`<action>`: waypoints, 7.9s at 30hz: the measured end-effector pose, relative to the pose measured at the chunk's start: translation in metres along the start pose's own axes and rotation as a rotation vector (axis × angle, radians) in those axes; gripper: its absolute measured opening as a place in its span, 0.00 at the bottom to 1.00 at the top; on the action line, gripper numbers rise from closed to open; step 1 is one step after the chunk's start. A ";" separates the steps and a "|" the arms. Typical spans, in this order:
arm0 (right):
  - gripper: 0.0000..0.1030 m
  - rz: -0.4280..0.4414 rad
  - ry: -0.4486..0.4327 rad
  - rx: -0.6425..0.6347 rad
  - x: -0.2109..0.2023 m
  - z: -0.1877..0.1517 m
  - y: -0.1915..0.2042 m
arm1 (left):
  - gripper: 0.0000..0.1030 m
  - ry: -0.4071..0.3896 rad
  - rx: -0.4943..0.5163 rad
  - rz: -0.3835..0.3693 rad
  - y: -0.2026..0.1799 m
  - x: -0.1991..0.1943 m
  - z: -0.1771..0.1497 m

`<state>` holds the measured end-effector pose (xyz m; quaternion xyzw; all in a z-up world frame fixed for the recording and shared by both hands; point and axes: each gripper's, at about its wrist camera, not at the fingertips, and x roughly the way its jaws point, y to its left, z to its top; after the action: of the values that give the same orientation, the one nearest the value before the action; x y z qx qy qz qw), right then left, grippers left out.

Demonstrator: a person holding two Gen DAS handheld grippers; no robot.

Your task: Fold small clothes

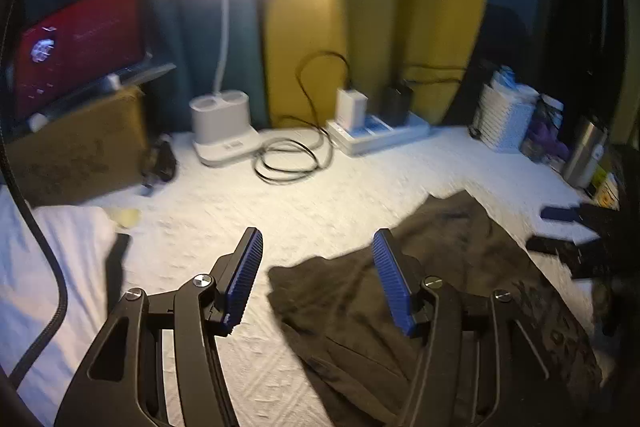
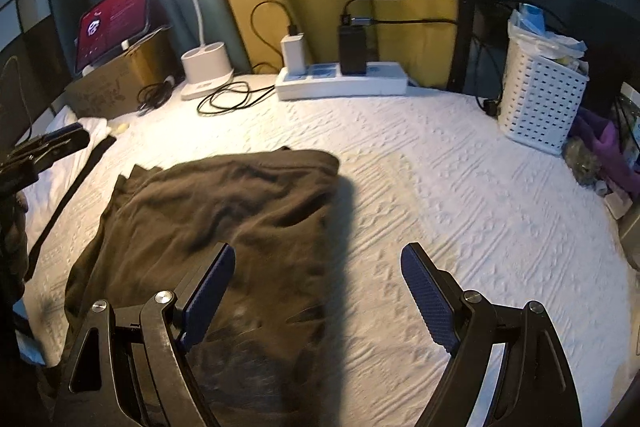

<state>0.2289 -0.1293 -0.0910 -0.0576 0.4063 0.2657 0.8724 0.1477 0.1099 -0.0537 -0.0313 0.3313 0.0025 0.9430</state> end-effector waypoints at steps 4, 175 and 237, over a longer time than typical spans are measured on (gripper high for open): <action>0.84 0.039 0.002 0.019 0.012 0.008 -0.010 | 0.56 0.140 -0.002 -0.099 -0.007 0.034 -0.021; 0.58 -0.055 0.055 -0.024 -0.036 -0.058 0.006 | 0.30 0.221 -0.135 -0.102 0.005 0.043 -0.045; 0.35 0.116 0.103 -0.143 0.091 0.026 0.029 | 0.31 0.259 0.038 -0.186 -0.040 0.078 -0.023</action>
<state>0.2798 -0.0581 -0.1379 -0.1097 0.4332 0.3408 0.8271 0.1956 0.0678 -0.1181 -0.0441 0.4457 -0.0950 0.8891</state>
